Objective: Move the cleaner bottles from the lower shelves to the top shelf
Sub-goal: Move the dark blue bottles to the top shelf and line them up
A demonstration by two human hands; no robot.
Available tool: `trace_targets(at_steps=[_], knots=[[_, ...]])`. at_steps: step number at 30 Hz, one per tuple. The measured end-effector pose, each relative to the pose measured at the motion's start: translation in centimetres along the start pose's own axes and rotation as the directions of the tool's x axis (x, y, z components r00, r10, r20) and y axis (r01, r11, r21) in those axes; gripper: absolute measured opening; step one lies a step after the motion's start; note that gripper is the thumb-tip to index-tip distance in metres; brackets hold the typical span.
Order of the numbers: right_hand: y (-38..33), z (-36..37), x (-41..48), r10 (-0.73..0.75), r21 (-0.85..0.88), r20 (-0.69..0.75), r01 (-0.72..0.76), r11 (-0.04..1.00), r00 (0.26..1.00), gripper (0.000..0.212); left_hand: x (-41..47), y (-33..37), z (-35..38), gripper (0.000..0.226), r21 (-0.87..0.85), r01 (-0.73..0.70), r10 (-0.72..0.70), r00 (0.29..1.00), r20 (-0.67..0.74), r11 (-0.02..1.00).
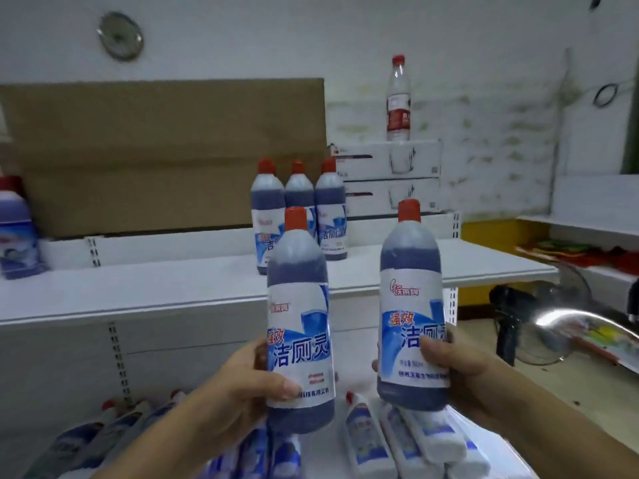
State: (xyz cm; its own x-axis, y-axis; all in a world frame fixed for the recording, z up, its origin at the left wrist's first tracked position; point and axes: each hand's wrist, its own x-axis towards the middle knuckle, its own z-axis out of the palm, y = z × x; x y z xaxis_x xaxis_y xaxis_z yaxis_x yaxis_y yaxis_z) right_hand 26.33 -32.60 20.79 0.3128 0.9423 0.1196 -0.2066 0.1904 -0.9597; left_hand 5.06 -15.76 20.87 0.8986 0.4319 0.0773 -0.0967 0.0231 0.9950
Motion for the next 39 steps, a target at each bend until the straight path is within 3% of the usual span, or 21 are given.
trace_targets(at_steps=[4, 7, 11, 15, 20, 24, 30, 33, 36, 39], knots=[[-4.7, 0.9, 3.8, -0.114, -0.165, -0.021, 0.109, 0.980, 0.993, 0.098, 2.6, 6.7, -1.8, 0.081, 0.126, -0.163, 0.173, 0.982, -0.075, 0.979], [-7.2, 1.2, 8.0, -0.174, -0.261, -0.087, 0.146, 0.954, 0.981, 0.072, 6.0, 10.1, -2.7, 0.075, 0.212, -0.162, 0.195, 0.970, -0.144, 0.964], [-8.9, 0.5, 15.0, -0.180, -0.347, -0.186, 0.107, 0.932, 0.966, 0.060, 11.6, 11.1, -3.5, 0.050, 0.417, -0.127, 0.252, 0.932, -0.261, 0.900], [-7.8, -0.6, 20.8, -0.198, -0.460, -0.243, 0.067, 0.885, 0.950, 0.054, 15.5, 8.6, -4.7, 0.050, 0.469, -0.062, 0.240, 0.913, -0.329, 0.881], [-5.9, -2.5, 23.5, -0.239, -0.495, -0.243, 0.091, 0.864, 0.940, 0.062, 17.0, 6.5, -5.8, 0.070, 0.517, -0.111, 0.343, 0.859, -0.379, 0.849], [-5.4, -2.9, 23.7, -0.234, -0.536, -0.214, 0.086, 0.840, 0.948, 0.065, 17.0, 6.0, -5.3, 0.070, 0.700, -0.094, 0.431, 0.843, -0.323, 0.708], [-5.3, -2.3, 23.0, -0.262, -0.618, -0.215, 0.077, 0.783, 0.941, 0.067, 16.7, 5.8, -4.6, 0.088, 0.917, 0.058, 0.578, 0.760, -0.297, 0.395], [-5.4, -2.4, 22.7, -0.245, -0.619, -0.187, 0.080, 0.782, 0.951, 0.063, 16.3, 5.8, -4.4, 0.092, 0.919, 0.054, 0.619, 0.724, -0.306, 0.391], [-5.3, -2.5, 22.7, -0.236, -0.607, -0.172, 0.086, 0.790, 0.956, 0.059, 16.1, 5.8, -4.2, 0.071, 0.907, 0.104, 0.600, 0.719, -0.352, 0.408], [-5.2, -2.5, 22.8, -0.247, -0.622, -0.178, 0.086, 0.779, 0.952, 0.060, 16.1, 5.7, -3.9, 0.047, 0.956, 0.162, 0.603, 0.747, -0.280, 0.243]])
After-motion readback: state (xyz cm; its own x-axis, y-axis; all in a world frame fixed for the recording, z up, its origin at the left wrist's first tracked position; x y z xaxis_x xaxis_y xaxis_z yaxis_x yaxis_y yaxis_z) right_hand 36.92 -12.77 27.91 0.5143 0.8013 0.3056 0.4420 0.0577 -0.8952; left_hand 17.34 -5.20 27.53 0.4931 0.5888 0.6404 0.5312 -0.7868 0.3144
